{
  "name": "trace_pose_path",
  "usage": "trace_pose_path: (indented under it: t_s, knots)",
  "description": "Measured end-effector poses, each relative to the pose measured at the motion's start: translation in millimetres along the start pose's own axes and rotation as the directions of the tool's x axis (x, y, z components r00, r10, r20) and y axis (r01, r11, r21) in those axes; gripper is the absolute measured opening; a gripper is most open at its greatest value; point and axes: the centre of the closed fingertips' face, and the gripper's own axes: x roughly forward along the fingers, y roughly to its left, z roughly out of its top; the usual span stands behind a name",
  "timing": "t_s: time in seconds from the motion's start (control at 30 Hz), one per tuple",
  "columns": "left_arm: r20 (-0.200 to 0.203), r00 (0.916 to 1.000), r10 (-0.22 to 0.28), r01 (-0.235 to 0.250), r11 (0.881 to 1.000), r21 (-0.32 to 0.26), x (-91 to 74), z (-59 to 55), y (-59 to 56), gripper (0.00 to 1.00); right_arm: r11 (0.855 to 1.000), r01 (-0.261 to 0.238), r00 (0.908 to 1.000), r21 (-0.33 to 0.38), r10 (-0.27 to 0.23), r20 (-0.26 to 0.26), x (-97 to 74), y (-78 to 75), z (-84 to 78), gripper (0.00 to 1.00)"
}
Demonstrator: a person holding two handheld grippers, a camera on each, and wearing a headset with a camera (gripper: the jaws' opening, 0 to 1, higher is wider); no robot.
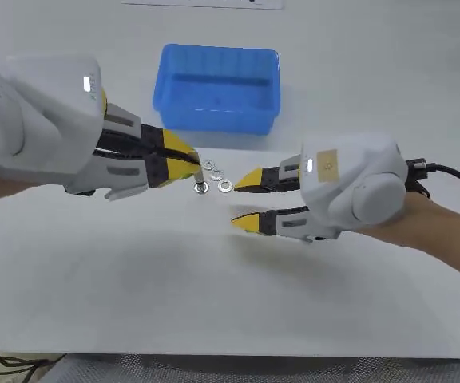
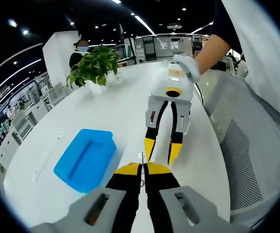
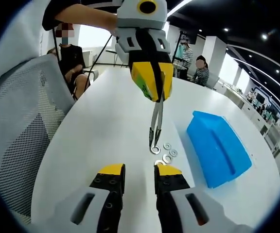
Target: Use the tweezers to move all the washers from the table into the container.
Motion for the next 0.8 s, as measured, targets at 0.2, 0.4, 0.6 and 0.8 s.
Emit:
trace_pose_path:
  t_s: [0.2,0.4,0.6,0.8]
  knots:
    - [-0.01,0.9999,-0.008,0.008,1.0,-0.003,3.4,-4.1,-1.2,0.06,1.0,0.008,0.9999,0.01,-0.008,0.006,-1.3,-3.0,-1.0,0.25]
    - [-0.008,1.0,-0.004,0.004,1.0,0.0,5.3,-3.2,0.6,0.06,1.0,0.003,1.0,0.014,-0.003,0.005,-1.3,-1.4,-2.6,0.25]
    - [-0.001,1.0,-0.009,0.009,1.0,-0.016,5.3,-3.3,1.6,0.06,1.0,-0.001,1.0,0.015,0.001,-0.001,-1.2,-0.1,-3.7,0.25]
    - [-0.043,0.9966,-0.071,0.068,0.994,-0.081,4.8,-13.9,0.5,0.07,1.0,-0.01,0.9999,0.017,0.01,0.002,2.2,-2.6,-1.5,0.26]
